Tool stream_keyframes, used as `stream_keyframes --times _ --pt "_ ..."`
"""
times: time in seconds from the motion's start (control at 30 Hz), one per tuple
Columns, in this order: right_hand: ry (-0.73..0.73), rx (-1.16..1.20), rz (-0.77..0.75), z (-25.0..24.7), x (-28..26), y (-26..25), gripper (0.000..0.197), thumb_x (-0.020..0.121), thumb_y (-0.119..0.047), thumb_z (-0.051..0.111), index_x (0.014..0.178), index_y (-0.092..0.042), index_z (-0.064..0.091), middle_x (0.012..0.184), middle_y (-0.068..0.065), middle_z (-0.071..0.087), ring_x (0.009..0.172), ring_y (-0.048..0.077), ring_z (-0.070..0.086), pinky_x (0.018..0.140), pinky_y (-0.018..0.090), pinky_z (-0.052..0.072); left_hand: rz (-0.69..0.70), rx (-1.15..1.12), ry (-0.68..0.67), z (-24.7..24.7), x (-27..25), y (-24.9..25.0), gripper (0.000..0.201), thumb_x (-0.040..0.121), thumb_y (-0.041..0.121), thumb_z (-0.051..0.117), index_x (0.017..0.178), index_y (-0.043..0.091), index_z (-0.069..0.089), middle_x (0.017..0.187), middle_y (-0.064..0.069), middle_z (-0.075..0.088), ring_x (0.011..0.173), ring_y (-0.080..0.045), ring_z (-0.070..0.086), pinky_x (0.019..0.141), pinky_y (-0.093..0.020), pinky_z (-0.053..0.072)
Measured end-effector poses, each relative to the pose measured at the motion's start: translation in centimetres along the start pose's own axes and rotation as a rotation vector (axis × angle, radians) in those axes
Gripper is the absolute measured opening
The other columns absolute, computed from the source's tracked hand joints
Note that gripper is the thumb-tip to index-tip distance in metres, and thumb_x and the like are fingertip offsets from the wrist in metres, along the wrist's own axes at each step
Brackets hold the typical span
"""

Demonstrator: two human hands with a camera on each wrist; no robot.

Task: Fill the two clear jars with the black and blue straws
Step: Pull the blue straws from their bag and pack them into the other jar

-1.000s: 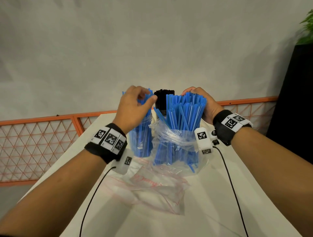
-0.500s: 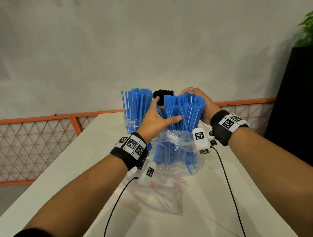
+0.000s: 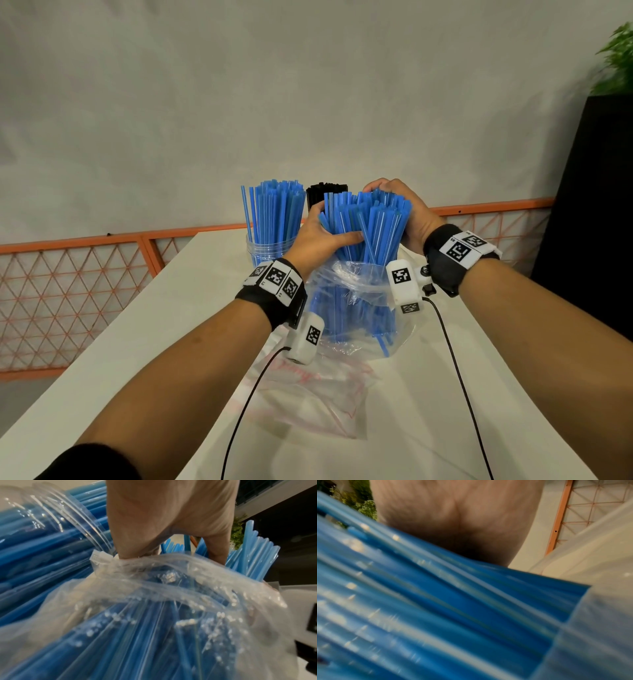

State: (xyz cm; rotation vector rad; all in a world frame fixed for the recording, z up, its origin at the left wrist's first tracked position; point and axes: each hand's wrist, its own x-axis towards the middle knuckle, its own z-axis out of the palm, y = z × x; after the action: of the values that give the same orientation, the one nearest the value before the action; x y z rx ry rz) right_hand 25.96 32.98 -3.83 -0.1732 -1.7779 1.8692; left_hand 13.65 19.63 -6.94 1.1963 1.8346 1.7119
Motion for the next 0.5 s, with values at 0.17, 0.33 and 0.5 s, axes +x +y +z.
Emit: stream_keyframes --times 0.17,0.33,0.5 --pt "0.021 0.008 0.009 0.25 -0.07 -0.22 0.021 0.094 -0.032 0.044 0.089 -0.017 0.057 0.085 0.006 0.057 0.077 0.019 0.056 0.073 0.032 0.047 -0.036 -0.094 -0.048 0.23 0.17 -0.11 0.085 0.071 0.010 0.087 0.140 0.021 0.038 0.125 -0.008 0.065 0.112 -0.021 0.066 0.098 -0.040 0.054" --pt "0.011 0.006 0.022 0.56 -0.19 -0.55 0.021 0.097 -0.027 0.039 0.089 -0.015 0.055 0.086 0.006 0.053 0.078 0.020 0.052 0.074 0.033 0.044 -0.058 -0.110 -0.113 -0.09 0.59 -0.33 0.083 0.062 0.021 0.090 0.134 0.015 0.048 0.126 -0.008 0.066 0.117 -0.024 0.064 0.106 -0.048 0.046" --pt "0.028 -0.003 0.019 0.65 -0.17 -0.49 0.020 0.097 -0.026 0.041 0.089 -0.014 0.055 0.083 0.006 0.054 0.075 0.019 0.054 0.073 0.033 0.045 -0.027 -0.155 -0.082 -0.50 0.75 -0.49 0.053 0.066 0.011 0.089 0.113 0.014 0.064 0.110 -0.008 0.074 0.104 -0.023 0.071 0.095 -0.042 0.055"
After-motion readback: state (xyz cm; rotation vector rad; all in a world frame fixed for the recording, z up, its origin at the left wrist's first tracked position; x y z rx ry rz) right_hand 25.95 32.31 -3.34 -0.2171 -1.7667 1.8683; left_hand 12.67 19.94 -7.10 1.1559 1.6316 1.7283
